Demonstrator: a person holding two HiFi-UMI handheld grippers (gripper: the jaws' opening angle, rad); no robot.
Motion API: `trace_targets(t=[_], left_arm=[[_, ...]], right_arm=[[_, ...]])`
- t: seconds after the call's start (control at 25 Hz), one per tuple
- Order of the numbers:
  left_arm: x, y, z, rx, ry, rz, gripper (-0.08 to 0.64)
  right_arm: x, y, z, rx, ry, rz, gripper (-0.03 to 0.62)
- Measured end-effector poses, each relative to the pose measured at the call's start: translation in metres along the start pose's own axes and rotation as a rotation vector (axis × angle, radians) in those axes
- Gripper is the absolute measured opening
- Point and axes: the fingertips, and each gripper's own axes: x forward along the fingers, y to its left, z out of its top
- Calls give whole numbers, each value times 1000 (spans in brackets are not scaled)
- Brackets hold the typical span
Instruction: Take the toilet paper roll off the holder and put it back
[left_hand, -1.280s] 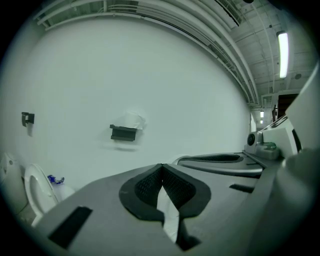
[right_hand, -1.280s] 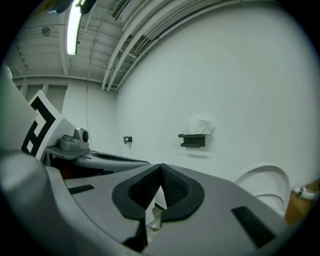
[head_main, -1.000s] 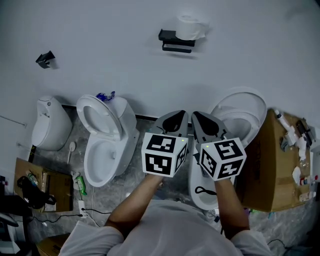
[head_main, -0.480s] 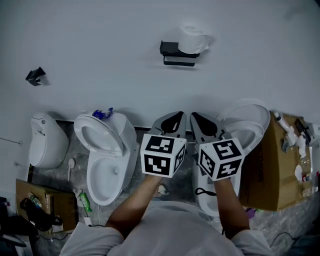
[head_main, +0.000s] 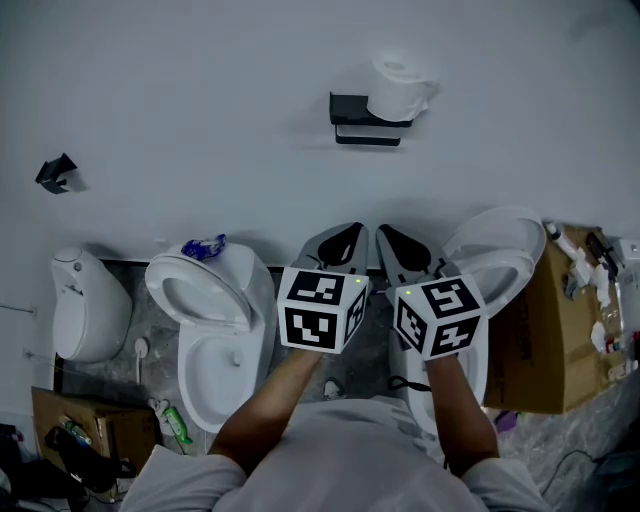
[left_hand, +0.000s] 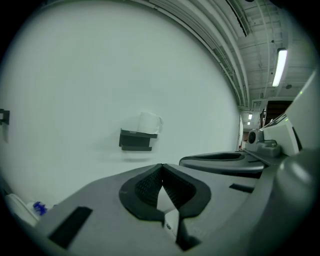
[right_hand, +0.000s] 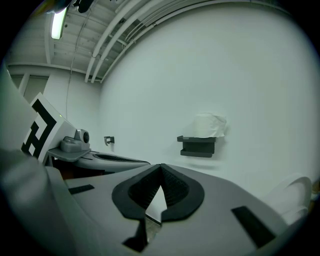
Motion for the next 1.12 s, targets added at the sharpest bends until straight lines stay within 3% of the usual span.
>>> trace_targets(t=[0.56,1.12], left_arm=[[13,25,3,8,0,-31,3],[66,30,18,48,0,-35,3]], right_arm=[[26,1,8,-12,-9,-35,2],[55,-50,15,7,-40,-57,2]])
